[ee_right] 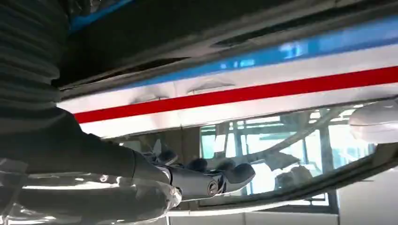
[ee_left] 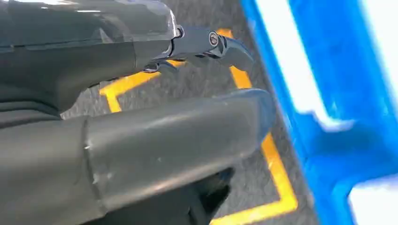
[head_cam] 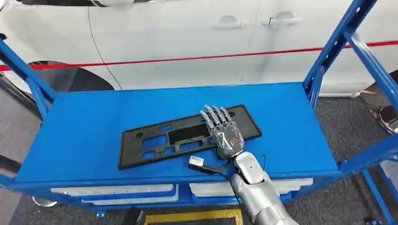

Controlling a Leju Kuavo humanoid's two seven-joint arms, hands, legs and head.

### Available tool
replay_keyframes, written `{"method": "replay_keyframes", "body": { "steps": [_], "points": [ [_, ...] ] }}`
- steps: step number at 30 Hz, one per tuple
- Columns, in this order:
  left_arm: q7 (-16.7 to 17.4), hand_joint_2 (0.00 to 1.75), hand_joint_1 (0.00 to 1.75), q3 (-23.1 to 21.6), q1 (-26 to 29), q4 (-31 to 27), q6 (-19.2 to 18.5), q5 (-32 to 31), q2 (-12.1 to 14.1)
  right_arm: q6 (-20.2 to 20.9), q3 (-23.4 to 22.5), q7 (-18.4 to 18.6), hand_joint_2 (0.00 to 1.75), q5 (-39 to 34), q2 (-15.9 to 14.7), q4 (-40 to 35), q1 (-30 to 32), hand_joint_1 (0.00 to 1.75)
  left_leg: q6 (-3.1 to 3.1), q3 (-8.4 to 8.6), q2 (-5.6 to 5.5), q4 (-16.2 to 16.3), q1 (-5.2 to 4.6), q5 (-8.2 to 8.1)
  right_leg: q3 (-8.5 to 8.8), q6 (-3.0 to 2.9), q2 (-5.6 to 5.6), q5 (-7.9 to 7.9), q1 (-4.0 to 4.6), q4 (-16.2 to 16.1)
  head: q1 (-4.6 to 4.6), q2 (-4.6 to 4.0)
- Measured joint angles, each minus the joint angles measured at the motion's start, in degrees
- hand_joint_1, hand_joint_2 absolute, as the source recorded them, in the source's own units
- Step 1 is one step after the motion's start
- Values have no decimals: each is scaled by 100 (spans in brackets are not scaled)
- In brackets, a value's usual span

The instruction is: Take the parts from the cabinet and place them on the table.

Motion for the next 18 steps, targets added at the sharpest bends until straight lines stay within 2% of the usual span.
{"method": "replay_keyframes", "body": {
  "steps": [1,2,4,5,6,7,8,9,10,11,12,14,15,16,17,18],
  "points": [
    [0,0,0,0,-47,0,31,0,0,-7,-2,-4,175,-15,-13,-2,-46,124,-18,181,-55,-210,33,-166,-137,6,-35,-55,33,271,48,-2],
    [15,0,0,0,-61,-2,63,2,0,-7,0,-11,175,-24,-13,5,-65,175,-7,235,-67,-279,44,-177,-410,31,-33,-170,20,706,48,-2],
    [22,0,0,2,-81,-2,74,-2,-9,-7,-2,-22,175,-63,-18,20,-16,175,-38,329,-64,-280,80,-271,-1095,124,-37,-343,-6,1618,46,-2],
    [22,0,0,2,-76,0,79,-2,-13,-4,-4,-28,175,-70,-35,37,14,175,-80,380,-65,-265,95,-328,-1378,163,-39,-296,-30,1874,55,-2],
    [22,0,0,2,-54,0,83,-2,-22,-4,-4,-46,175,-83,-48,46,36,175,-132,448,-66,-240,116,-399,-1554,203,-48,-49,-52,1853,46,-2],
    [24,0,0,2,-26,0,92,-4,-26,-4,-4,-68,175,-98,-48,46,38,175,-164,501,-66,-200,140,-465,-1593,229,-62,304,-68,1598,52,-2],
    [24,0,0,0,-18,0,94,-4,-35,-7,-7,-92,175,-105,-50,46,35,175,-212,547,-66,-139,174,-548,-1539,258,-75,747,-84,1144,50,-2],
    [24,0,0,0,-24,0,96,-4,-48,-4,-15,-100,175,-107,-50,46,35,175,-262,570,-72,-45,213,-636,-1469,279,-89,1085,-102,651,52,-2],
    [20,0,0,0,-27,0,100,-4,-50,-2,-20,-105,175,-109,-57,59,51,175,-317,553,-95,-11,206,-686,-1459,273,-81,967,-44,741,59,-2],
    [20,0,0,0,-52,0,113,-4,-52,-2,-26,-105,175,-120,-55,61,44,175,-365,500,-109,98,185,-720,-1378,209,-60,922,-41,570,81,-2],
    [20,0,0,0,-57,0,116,-4,-54,-2,-26,-105,175,-118,-48,59,48,175,-387,472,-111,83,188,-709,-1427,74,-50,875,-16,610,72,-2],
    [20,0,0,0,-32,0,122,-4,-52,0,-31,-103,175,-122,-48,59,52,175,-423,486,-102,59,187,-716,-1438,-2,-43,851,-16,618,77,-2],
    [20,0,0,0,-38,0,125,-4,-52,-2,-35,-103,175,-122,-46,57,40,175,-450,469,-92,78,194,-761,-1406,-42,-49,858,-52,595,74,-2],
    [20,0,0,0,-48,0,131,-4,-52,-2,-37,-107,175,-125,-46,57,38,175,-467,432,-44,224,193,-842,-1376,-72,-58,846,-52,585,77,-2],
    [20,0,0,0,-60,0,133,-4,-52,0,-37,-118,175,-131,-46,57,35,175,-480,287,-19,537,192,-994,-1362,-94,-72,832,-51,584,70,-2],
    [17,0,0,0,-70,0,146,-4,-52,-2,-37,-146,175,-138,-46,57,36,175,-491,51,-9,1004,192,-1192,-1351,-111,-86,821,-39,585,76,-2]
  ]
}}
